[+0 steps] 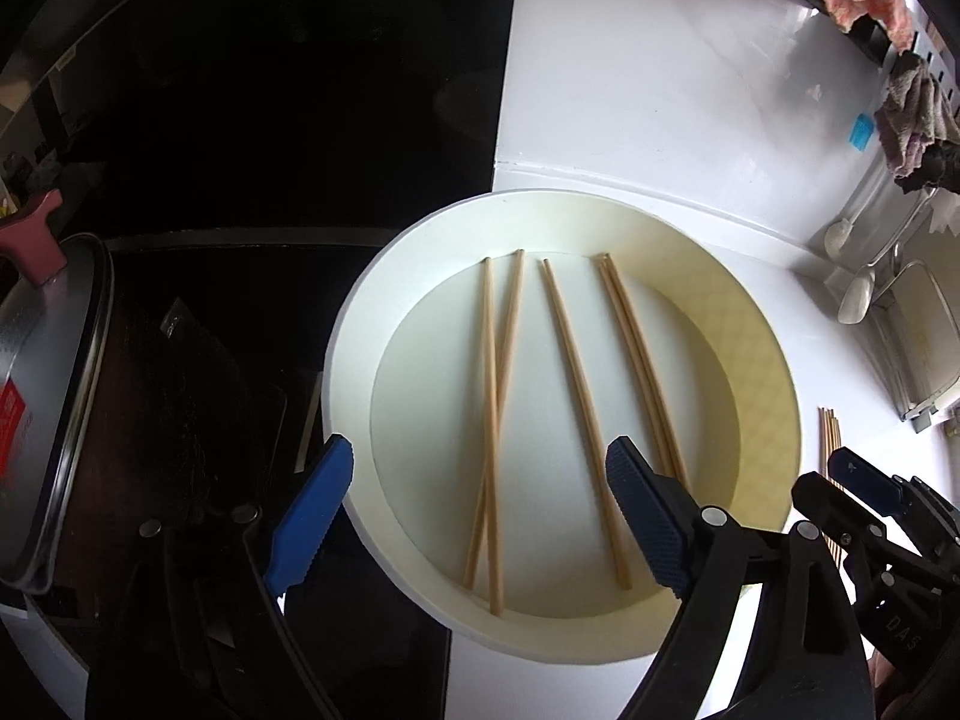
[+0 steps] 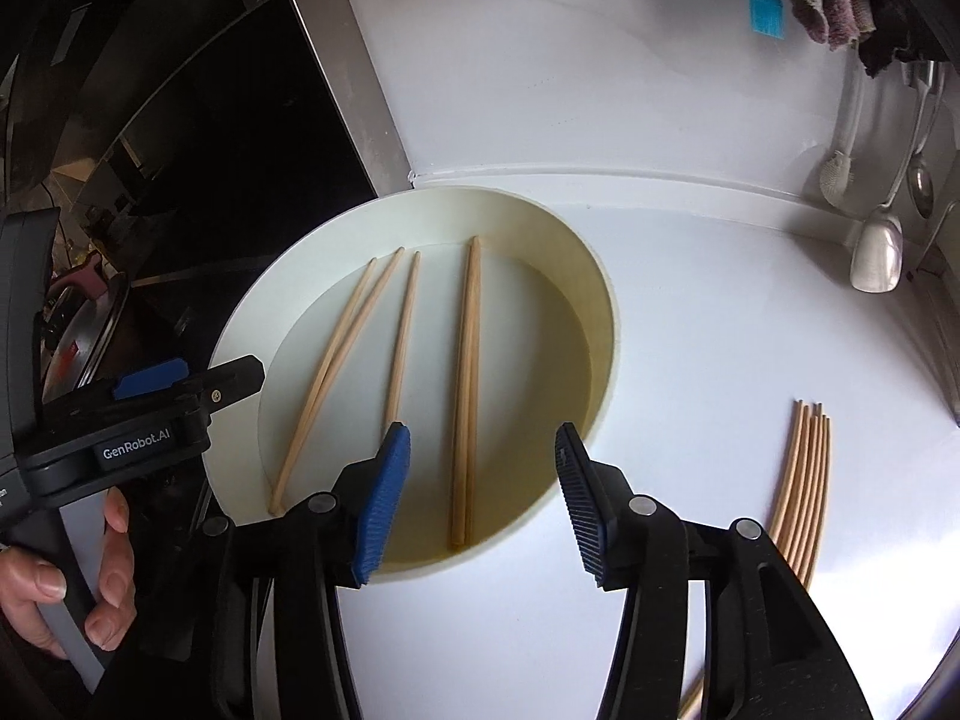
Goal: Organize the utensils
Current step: 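Move both open tools back to the chopstick bundle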
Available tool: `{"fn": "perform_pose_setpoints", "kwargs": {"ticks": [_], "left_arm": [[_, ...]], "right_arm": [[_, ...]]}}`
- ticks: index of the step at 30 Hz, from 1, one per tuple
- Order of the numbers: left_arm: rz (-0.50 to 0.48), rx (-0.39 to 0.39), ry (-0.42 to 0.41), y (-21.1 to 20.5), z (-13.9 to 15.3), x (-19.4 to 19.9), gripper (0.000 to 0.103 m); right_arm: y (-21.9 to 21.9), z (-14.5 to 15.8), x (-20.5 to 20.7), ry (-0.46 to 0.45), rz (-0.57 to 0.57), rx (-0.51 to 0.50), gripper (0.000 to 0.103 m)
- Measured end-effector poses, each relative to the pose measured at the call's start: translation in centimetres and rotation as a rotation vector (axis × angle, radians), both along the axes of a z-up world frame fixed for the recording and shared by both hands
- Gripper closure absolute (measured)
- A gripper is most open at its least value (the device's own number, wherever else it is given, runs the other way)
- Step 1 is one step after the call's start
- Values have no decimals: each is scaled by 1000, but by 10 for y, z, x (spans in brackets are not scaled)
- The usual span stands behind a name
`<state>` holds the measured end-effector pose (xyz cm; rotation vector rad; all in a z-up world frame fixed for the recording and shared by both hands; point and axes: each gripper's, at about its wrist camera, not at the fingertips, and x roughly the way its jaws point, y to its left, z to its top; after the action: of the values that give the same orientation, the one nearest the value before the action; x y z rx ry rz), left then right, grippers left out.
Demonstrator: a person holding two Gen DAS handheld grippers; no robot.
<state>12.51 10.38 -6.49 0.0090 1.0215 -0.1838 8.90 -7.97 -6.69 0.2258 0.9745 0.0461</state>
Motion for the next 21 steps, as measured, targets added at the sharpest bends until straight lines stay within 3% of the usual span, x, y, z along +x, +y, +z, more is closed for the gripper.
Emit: {"fn": "perform_pose_setpoints", "kwargs": {"ticks": [9, 15, 21], "left_arm": [[-59, -32, -13, -32, 12, -26, 14], [-111, -48, -28, -71, 23, -49, 12], [-133, -82, -42, -118, 30, -87, 10]], "right_arm": [[-41, -3, -43, 18, -110, 1, 50], [-81, -4, -80, 8, -184, 23, 48], [-131, -5, -129, 22, -257, -18, 47]]}}
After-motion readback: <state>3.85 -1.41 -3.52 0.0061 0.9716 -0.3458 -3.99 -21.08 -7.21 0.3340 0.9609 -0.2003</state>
